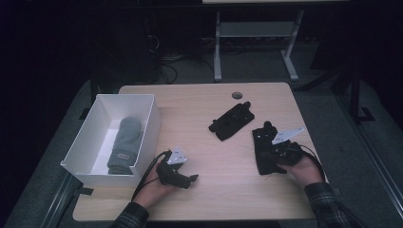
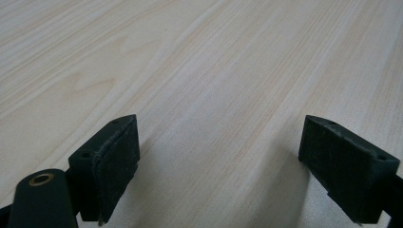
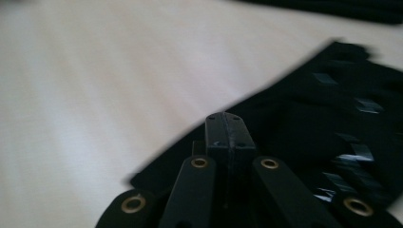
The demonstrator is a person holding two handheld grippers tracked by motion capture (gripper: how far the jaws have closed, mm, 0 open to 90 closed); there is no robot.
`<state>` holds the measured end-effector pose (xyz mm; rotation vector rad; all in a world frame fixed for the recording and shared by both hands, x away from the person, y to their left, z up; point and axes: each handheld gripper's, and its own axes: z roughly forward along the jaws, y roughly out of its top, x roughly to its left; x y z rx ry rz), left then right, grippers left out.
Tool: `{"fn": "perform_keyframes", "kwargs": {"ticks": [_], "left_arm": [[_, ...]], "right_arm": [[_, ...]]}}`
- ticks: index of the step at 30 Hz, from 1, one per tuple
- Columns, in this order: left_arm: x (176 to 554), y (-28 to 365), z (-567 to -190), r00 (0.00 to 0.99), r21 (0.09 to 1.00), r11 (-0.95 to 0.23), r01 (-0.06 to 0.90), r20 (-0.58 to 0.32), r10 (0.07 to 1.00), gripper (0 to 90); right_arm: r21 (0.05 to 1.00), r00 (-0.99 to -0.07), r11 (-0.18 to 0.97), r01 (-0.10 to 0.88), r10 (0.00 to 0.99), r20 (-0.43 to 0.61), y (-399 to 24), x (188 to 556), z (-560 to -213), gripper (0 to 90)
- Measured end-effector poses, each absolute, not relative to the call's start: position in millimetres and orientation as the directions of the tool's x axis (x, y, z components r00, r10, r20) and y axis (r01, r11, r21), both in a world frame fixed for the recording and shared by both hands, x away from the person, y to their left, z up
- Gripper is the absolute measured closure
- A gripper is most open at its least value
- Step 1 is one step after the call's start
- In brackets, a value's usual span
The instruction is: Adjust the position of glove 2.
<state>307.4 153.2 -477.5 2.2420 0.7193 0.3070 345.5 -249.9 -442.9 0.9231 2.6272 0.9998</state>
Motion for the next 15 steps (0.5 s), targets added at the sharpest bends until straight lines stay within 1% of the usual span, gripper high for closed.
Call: {"fn": "perform_keyframes", "kwargs": {"ticks": [3, 4, 6, 15], "left_arm": [[307, 153, -477, 0.814, 0.719, -0.566, 0.404, 0.0, 0.581, 12.9], [307, 153, -477, 0.814, 0.719, -0.565, 0.405, -0.001, 0.581, 12.9], [307, 153, -477, 0.813, 0.719, -0.564, 0.406, -0.002, 0.582, 12.9], [308, 153, -477, 0.813, 0.718, -0.565, 0.406, -0.002, 0.582, 12.9]], "right_arm": [[0.655, -0.757, 0.563, 0.503, 0.653, 0.021, -262, 359, -442, 90.0], [0.654, -0.734, 0.545, 0.525, 0.678, 0.024, -267, 365, -443, 90.0], [0.652, -0.717, 0.53, 0.542, 0.696, 0.03, -271, 371, -446, 90.0], [0.621, -0.704, 0.546, 0.562, 0.71, 0.012, -266, 393, -458, 90.0]]}}
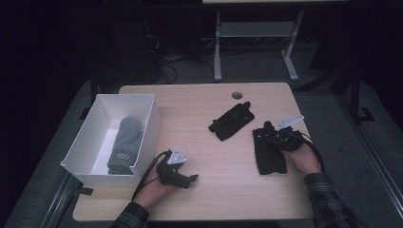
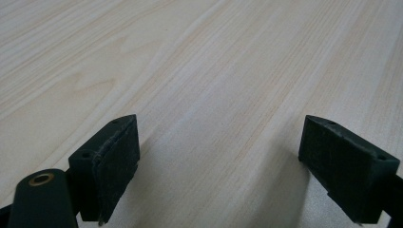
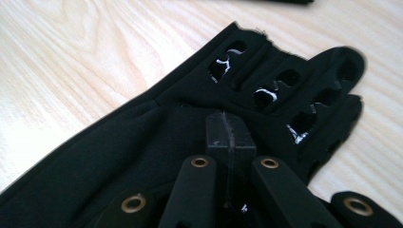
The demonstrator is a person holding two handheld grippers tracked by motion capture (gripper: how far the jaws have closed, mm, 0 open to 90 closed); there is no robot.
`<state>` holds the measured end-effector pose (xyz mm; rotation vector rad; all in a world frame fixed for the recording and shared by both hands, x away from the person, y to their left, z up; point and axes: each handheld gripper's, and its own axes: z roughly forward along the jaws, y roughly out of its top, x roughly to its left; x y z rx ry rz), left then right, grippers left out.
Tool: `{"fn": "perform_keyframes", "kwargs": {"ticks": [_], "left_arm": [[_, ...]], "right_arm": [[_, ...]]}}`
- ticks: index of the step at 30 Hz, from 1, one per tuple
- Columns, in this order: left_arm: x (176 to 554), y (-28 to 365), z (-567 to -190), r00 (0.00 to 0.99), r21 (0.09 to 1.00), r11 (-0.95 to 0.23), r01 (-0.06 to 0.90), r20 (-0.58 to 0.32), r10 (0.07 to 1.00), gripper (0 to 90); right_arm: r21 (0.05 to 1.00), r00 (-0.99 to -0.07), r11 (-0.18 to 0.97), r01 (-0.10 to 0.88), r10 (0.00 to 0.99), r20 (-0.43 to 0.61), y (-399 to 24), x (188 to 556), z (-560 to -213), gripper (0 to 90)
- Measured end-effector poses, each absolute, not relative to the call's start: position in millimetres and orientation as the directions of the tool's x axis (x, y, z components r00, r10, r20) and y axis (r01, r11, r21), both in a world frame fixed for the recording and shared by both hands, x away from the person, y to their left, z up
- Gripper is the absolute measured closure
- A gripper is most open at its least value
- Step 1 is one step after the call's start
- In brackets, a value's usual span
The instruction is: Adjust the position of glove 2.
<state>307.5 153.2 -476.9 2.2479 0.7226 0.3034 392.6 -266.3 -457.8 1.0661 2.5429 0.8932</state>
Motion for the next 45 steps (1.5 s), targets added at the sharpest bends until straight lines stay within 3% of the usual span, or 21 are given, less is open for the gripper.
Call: {"fn": "perform_keyframes", "kwargs": {"ticks": [12, 25, 36, 41, 44, 45], "left_arm": [[308, 153, -477, 0.815, 0.716, -0.569, 0.404, 0.001, 0.58, 12.9], [308, 153, -477, 0.815, 0.721, -0.565, 0.401, 0.002, 0.58, 12.9], [308, 153, -477, 0.815, 0.72, -0.566, 0.401, 0.001, 0.579, 12.8], [309, 154, -477, 0.82, 0.721, -0.571, 0.393, 0.006, 0.572, 12.8], [310, 154, -477, 0.823, 0.721, -0.572, 0.392, 0.004, 0.569, 12.8], [310, 154, -477, 0.823, 0.721, -0.572, 0.392, 0.004, 0.569, 12.8]], "right_arm": [[0.614, -0.722, 0.562, 0.555, 0.691, 0.02, -254, 376, -458, 90.0], [0.604, -0.799, 0.627, 0.492, 0.601, 0.028, -199, 339, -456, 90.0], [0.604, -0.822, 0.647, 0.465, 0.569, 0.023, -179, 322, -455, 90.0], [0.675, -0.805, 0.573, 0.464, 0.591, 0.051, -197, 326, -448, 64.2], [0.705, -0.777, 0.533, 0.468, 0.628, 0.041, -209, 327, -446, 54.2], [0.709, -0.767, 0.522, 0.474, 0.641, 0.041, -213, 328, -447, 54.8]]}}
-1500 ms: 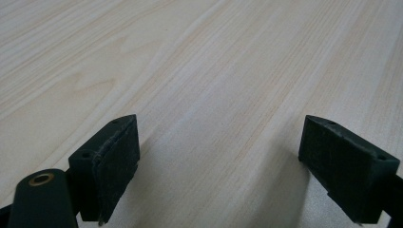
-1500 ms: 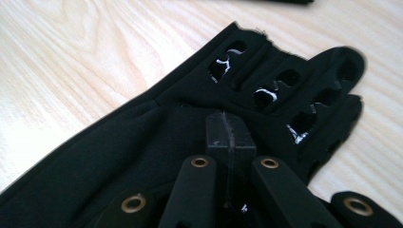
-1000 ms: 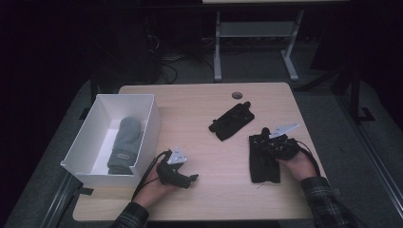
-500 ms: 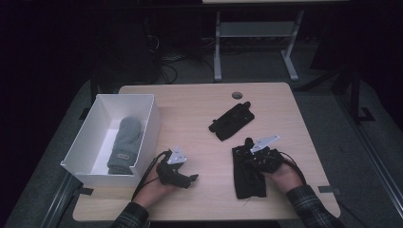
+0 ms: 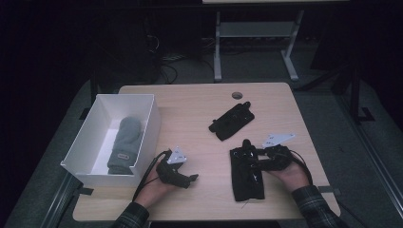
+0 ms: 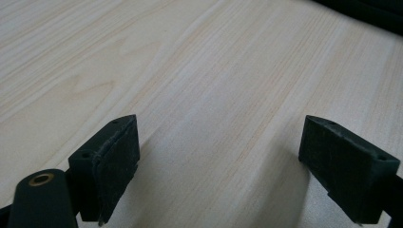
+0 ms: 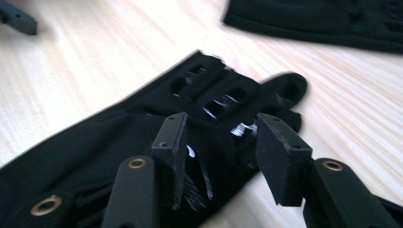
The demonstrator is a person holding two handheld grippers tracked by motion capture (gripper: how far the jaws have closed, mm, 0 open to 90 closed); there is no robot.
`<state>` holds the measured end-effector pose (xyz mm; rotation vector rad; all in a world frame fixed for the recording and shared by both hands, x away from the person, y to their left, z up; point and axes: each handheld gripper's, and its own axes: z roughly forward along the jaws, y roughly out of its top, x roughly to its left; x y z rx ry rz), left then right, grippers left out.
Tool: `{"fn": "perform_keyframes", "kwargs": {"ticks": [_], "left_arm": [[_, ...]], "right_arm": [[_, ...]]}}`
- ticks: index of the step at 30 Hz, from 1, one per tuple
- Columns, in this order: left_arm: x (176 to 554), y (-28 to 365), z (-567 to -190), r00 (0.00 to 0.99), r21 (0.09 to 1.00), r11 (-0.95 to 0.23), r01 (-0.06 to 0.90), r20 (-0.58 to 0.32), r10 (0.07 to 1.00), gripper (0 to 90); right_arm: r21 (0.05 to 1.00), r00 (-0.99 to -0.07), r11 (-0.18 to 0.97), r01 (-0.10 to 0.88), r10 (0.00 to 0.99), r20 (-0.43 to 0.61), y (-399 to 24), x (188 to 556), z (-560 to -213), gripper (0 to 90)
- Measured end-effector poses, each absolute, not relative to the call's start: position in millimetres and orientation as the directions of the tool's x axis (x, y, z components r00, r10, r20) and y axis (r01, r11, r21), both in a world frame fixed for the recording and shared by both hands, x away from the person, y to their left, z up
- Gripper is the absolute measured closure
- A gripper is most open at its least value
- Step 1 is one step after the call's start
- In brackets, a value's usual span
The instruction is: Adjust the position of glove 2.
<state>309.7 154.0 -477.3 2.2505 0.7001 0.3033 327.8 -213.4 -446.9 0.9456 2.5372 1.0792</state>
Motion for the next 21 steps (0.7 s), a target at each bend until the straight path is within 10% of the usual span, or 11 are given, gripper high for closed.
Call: {"fn": "perform_keyframes", "kwargs": {"ticks": [7, 21], "left_arm": [[310, 154, -477, 0.823, 0.72, -0.572, 0.393, 0.003, 0.569, 12.9], [310, 155, -477, 0.826, 0.711, -0.585, 0.39, 0.012, 0.564, 12.9]], "right_arm": [[0.714, -0.746, 0.488, 0.502, 0.662, 0.072, -211, 348, -446, 90.0], [0.723, -0.756, 0.489, 0.488, 0.65, 0.071, -148, 441, -444, 90.0]]}}
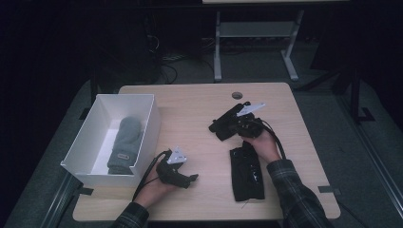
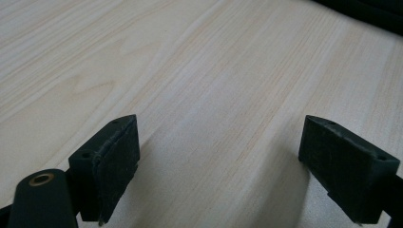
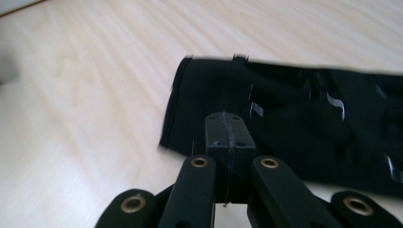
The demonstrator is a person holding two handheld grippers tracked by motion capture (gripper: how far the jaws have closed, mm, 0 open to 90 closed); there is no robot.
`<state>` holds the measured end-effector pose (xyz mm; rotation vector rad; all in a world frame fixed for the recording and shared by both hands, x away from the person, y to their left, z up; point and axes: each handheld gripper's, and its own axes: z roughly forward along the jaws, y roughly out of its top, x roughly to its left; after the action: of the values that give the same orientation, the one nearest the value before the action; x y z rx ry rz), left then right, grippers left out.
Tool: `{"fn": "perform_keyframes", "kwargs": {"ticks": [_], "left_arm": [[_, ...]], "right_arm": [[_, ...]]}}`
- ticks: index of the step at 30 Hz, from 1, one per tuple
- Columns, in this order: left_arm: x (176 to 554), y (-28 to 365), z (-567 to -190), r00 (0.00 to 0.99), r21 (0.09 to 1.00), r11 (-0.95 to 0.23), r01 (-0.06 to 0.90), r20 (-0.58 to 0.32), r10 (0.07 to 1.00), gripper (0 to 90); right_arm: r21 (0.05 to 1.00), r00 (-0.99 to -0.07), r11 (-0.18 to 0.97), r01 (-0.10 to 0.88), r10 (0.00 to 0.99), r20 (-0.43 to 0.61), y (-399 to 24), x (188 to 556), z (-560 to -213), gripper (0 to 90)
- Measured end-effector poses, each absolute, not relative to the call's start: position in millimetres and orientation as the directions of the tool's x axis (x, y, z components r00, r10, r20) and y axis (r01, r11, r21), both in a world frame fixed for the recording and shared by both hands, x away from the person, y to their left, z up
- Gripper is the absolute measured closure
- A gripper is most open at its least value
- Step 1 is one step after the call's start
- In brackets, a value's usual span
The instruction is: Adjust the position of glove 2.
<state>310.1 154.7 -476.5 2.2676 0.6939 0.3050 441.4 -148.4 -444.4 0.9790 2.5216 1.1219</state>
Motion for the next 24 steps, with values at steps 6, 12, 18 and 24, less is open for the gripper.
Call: {"fn": "perform_keyframes", "kwargs": {"ticks": [6, 12, 18, 24], "left_arm": [[310, 154, -477, 0.822, 0.717, -0.573, 0.397, 0.001, 0.57, 12.9], [309, 154, -477, 0.822, 0.717, -0.573, 0.397, 0.001, 0.57, 12.9], [309, 154, -477, 0.821, 0.717, -0.572, 0.397, 0.001, 0.571, 12.9], [309, 154, -477, 0.821, 0.717, -0.571, 0.399, -0.002, 0.571, 12.9]], "right_arm": [[0.712, -0.739, 0.496, 0.498, 0.671, 0.05, -131, 471, -448, 90.0], [0.668, -0.749, 0.549, 0.503, 0.663, 0.019, -116, 488, -456, 90.0], [0.66, -0.777, 0.575, 0.484, 0.629, 0.022, -107, 479, -461, 90.0], [0.653, -0.822, 0.606, 0.456, 0.568, 0.047, -94, 455, -460, 90.0]]}}
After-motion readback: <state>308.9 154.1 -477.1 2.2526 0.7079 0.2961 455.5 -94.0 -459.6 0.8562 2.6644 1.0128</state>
